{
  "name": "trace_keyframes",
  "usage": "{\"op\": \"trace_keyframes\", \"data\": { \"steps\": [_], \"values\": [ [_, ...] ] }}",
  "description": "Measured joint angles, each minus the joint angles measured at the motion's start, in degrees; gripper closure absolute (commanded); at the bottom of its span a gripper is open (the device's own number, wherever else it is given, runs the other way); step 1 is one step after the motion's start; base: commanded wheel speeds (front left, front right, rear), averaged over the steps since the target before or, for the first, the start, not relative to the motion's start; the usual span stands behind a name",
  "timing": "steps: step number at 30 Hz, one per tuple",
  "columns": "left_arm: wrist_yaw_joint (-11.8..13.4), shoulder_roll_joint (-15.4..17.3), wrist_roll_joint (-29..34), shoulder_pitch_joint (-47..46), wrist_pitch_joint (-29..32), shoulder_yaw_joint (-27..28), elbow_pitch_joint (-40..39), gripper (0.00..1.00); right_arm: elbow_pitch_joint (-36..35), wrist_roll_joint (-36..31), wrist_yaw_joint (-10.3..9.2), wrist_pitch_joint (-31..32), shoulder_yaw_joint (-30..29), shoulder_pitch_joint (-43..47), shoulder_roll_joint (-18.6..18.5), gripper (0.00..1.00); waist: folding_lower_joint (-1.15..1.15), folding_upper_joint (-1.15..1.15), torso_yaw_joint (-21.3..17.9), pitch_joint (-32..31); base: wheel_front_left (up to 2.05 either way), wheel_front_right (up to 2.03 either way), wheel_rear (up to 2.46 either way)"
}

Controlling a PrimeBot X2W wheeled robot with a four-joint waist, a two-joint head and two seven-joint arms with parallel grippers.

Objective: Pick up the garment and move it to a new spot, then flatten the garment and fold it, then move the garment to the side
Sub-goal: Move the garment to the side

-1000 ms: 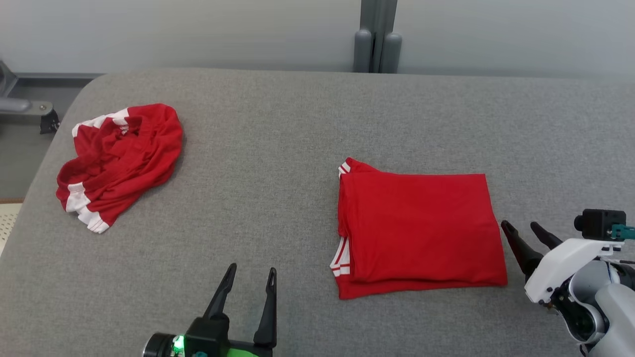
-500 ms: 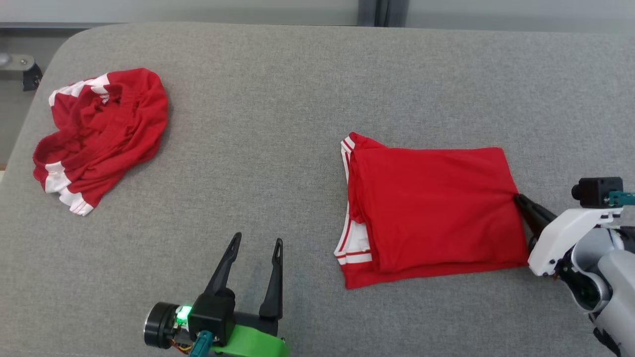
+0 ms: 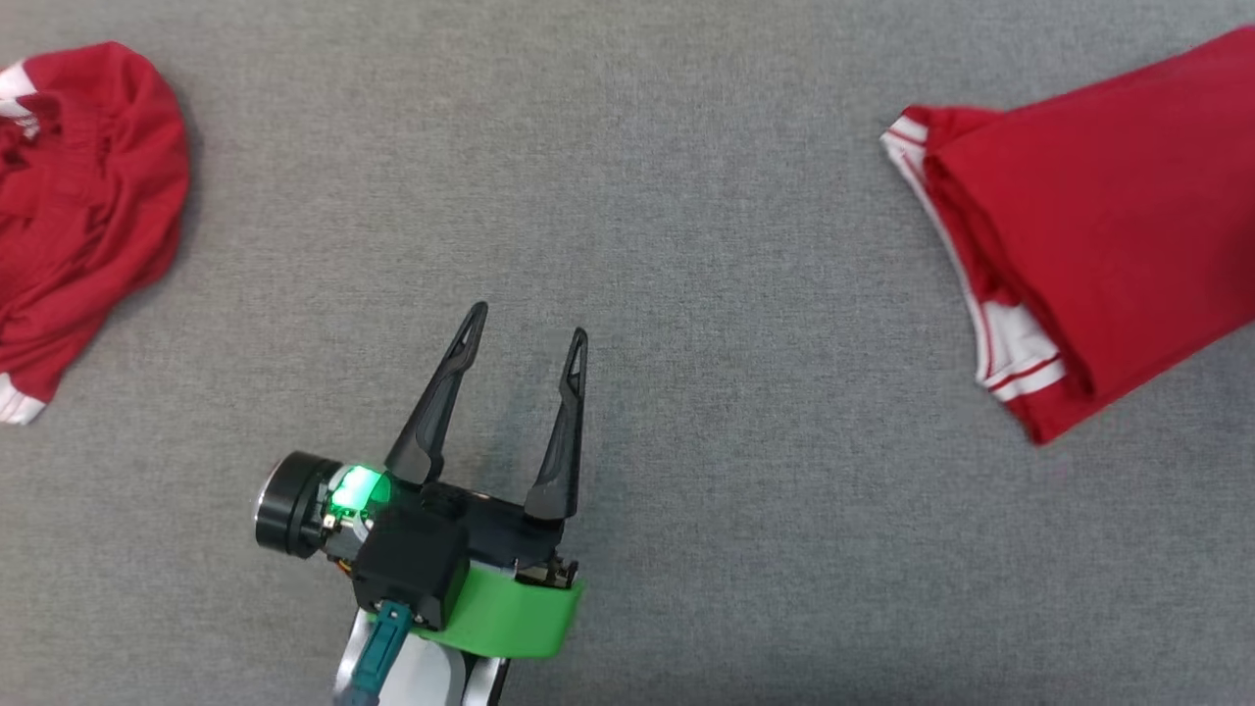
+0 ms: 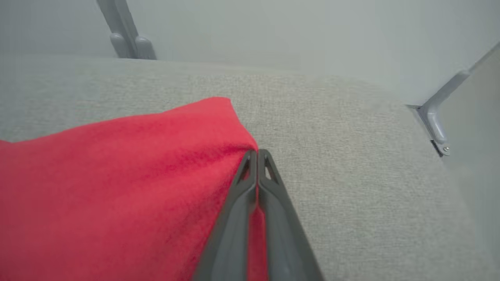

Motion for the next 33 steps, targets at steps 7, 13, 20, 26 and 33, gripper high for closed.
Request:
{"op": "trace_keyframes", "data": {
  "steps": [7, 13, 20, 26, 33],
  "values": [
    [-1.01, 1.14, 2.16, -2.75, 0.00, -0.80, -3.49, 0.00, 3.22, -3.77, 0.00, -1.20, -6.25, -5.87, -5.00, 1.00, 0.01, 0.00, -2.43, 7.15, 0.00, 0.00, 0.00],
    [-1.25, 2.12, 3.00, -3.82, -0.01, -1.04, -4.79, 0.00, 5.57, -7.68, 0.00, -2.07, -11.66, -6.82, -9.43, 1.00, 0.01, 0.00, -4.11, 12.17, 0.00, 0.00, 0.00],
    [-1.59, 2.78, 2.99, -4.42, 0.00, -1.07, -6.09, 0.00, 7.27, -12.14, 0.00, -3.70, -17.85, -7.35, -12.99, 1.00, 0.01, 0.00, -4.96, 16.02, 0.00, 0.00, 0.00],
    [-1.67, 2.30, 2.29, -5.21, 0.00, -1.77, -4.83, 0.00, 8.21, -23.07, -0.01, -9.54, -21.09, -8.55, -9.00, 0.00, 0.00, 0.00, -4.53, 16.15, 0.00, 0.00, 0.00],
    [-0.90, 0.89, -4.00, -2.87, 0.00, 0.01, 0.35, 0.00, 5.72, -28.75, -0.01, -12.30, -22.64, -2.59, 6.22, 0.00, 0.00, 0.00, -4.01, 11.37, 0.00, 0.00, 0.00]
  ]
}}
